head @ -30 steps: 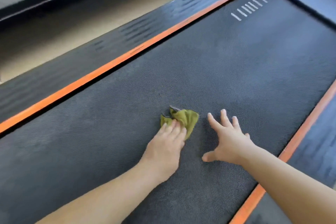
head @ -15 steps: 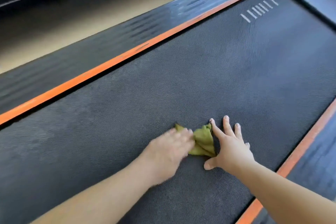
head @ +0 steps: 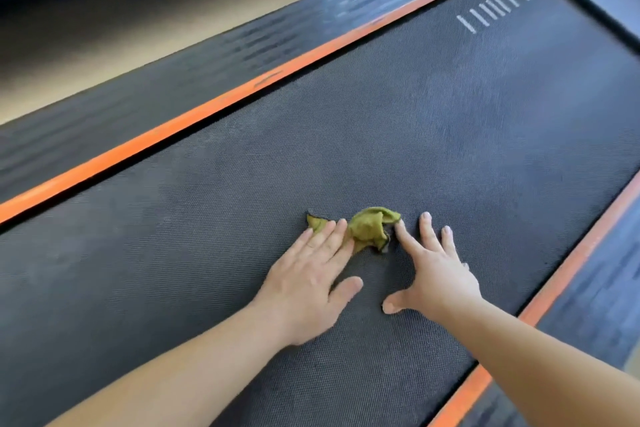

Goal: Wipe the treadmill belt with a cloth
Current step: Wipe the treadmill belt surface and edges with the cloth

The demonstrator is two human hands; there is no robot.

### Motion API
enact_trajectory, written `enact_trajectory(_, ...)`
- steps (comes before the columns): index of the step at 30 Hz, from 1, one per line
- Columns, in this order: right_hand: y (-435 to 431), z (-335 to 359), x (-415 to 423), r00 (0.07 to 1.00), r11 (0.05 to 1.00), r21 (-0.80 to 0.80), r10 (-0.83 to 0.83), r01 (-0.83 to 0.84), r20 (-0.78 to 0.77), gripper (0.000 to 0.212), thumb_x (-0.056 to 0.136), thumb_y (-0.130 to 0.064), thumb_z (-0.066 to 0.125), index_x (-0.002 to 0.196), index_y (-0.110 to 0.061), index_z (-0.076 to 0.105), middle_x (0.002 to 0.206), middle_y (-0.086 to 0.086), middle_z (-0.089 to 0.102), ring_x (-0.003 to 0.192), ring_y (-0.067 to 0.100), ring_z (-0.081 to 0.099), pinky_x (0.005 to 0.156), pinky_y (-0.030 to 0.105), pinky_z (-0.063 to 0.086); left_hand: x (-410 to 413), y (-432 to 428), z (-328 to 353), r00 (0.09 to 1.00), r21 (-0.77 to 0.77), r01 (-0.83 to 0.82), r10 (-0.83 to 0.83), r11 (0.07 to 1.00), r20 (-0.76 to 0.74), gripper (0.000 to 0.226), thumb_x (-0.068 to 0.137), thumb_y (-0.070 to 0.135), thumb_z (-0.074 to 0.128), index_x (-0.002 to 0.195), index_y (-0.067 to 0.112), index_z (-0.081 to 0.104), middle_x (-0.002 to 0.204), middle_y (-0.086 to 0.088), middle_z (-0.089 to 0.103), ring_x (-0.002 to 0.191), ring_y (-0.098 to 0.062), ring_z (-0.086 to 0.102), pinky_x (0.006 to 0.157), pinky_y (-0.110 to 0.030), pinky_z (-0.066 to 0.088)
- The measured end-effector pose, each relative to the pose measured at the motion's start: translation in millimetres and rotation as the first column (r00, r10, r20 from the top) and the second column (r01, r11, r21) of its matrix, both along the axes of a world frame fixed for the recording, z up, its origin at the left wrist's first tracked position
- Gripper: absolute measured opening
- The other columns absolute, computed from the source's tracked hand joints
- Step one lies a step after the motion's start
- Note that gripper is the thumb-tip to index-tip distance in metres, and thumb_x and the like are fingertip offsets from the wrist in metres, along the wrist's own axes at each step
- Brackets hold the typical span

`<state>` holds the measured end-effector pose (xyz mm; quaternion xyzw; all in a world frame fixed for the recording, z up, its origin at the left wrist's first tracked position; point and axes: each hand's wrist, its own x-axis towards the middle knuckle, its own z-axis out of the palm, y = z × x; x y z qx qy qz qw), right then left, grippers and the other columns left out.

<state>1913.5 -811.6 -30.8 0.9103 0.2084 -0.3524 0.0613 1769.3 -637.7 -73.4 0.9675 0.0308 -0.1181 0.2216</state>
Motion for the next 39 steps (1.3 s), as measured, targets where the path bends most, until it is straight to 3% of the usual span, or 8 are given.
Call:
enact_trajectory(5, 0, -1, 2, 1.000, 1.000, 0.015, 0.004, -0.004, 0.008, 0.146, 0.055, -0.061, 0.090, 0.151, -0.056, -0.019, 0.160, -0.013, -0.038, 0.152, 0.028, -0.026, 0.117, 0.067, 0.021, 21, 27, -11, 0.991, 0.159, -0.136, 0.133, 0.978, 0.034, 0.068, 0.104, 0.055, 0.006, 0.163, 0.021, 0.004, 0.169, 0.001, -0.015, 0.154, -0.011, -0.019, 0.127, -0.039, -0.005)
enact_trajectory(8, -1, -1, 1, 1.000, 1.000, 0.012, -0.004, 0.004, -0.003, 0.145, 0.056, -0.061, 0.090, 0.151, -0.056, -0.019, 0.160, -0.013, -0.038, 0.152, 0.028, -0.026, 0.118, 0.066, 0.020, 30, 18, -5, 0.965, 0.069, -0.261, 0.261, 0.963, -0.003, 0.066, 0.107, 0.051, 0.009, 0.162, 0.016, 0.007, 0.171, -0.004, -0.007, 0.156, -0.016, -0.013, 0.128, -0.040, -0.002)
enact_trajectory(13, -5, -5, 1, 1.000, 0.999, 0.040, -0.014, 0.014, 0.006, 0.145, 0.055, -0.061, 0.090, 0.148, -0.060, -0.021, 0.158, -0.014, -0.041, 0.152, 0.026, -0.027, 0.119, 0.065, 0.019, 3, -32, 9, 0.974, -0.031, 0.228, -0.227, 0.973, 0.024, 0.061, 0.108, 0.042, 0.020, 0.161, 0.012, 0.020, 0.170, -0.002, 0.000, 0.157, -0.016, -0.002, 0.127, -0.038, -0.003)
enact_trajectory(19, -6, -9, 1, 0.999, 0.999, 0.027, -0.028, 0.028, 0.016, 0.144, 0.054, -0.060, 0.091, 0.150, -0.060, -0.017, 0.160, -0.017, -0.037, 0.153, 0.025, -0.025, 0.118, 0.064, 0.021, 26, -4, -5, 0.945, 0.052, -0.326, 0.327, 0.944, -0.013, 0.070, 0.105, 0.051, 0.011, 0.163, 0.012, 0.009, 0.171, -0.008, -0.004, 0.157, -0.020, -0.010, 0.127, -0.042, -0.001)
enact_trajectory(25, -6, -2, -3, 0.999, 0.996, 0.079, -0.035, 0.033, 0.023, 0.138, 0.064, -0.058, 0.088, 0.158, -0.041, -0.012, 0.158, -0.008, -0.042, 0.153, 0.025, -0.024, 0.120, 0.065, 0.014, 15, -20, 10, 0.994, -0.184, -0.084, 0.095, 0.979, 0.052, 0.063, 0.104, 0.055, 0.025, 0.159, 0.024, 0.031, 0.171, 0.006, 0.000, 0.155, -0.006, -0.009, 0.127, -0.036, 0.000)
enact_trajectory(32, 22, -16, -64, 0.875, 0.787, 0.395, 0.372, -0.474, 0.308, 0.085, 0.095, -0.066, 0.044, 0.162, -0.035, 0.003, 0.169, 0.001, -0.016, 0.156, 0.026, -0.016, 0.125, 0.052, 0.009, -31, 42, 11, 0.953, -0.101, -0.288, 0.295, 0.952, 0.067, 0.052, 0.108, 0.033, 0.039, 0.158, 0.018, 0.033, 0.170, 0.000, 0.001, 0.156, -0.010, -0.004, 0.127, -0.037, 0.008)
enact_trajectory(36, 41, -37, -47, 0.859, 0.821, 0.268, 0.447, -0.504, 0.249, 0.081, 0.091, -0.082, 0.008, 0.160, -0.041, -0.007, 0.165, -0.012, -0.027, 0.152, 0.019, -0.028, 0.127, 0.044, -0.001, -68, 66, 7, 0.933, -0.056, -0.347, 0.351, 0.936, 0.086, 0.053, 0.108, 0.029, 0.042, 0.158, 0.017, 0.034, 0.170, -0.001, 0.003, 0.157, -0.011, -0.002, 0.128, -0.036, 0.006)
enact_trajectory(39, 60, -44, -23, 0.909, 0.914, 0.172, 0.312, -0.367, 0.278, 0.072, 0.100, -0.068, 0.010, 0.160, -0.035, -0.014, 0.163, -0.007, -0.033, 0.152, 0.024, -0.028, 0.126, 0.040, -0.007, -85, 83, 8, 0.900, 0.021, -0.433, 0.431, 0.901, 0.056, 0.056, 0.108, 0.032, 0.038, 0.161, 0.016, 0.026, 0.171, -0.003, -0.001, 0.157, -0.014, -0.007, 0.128, -0.038, 0.002)
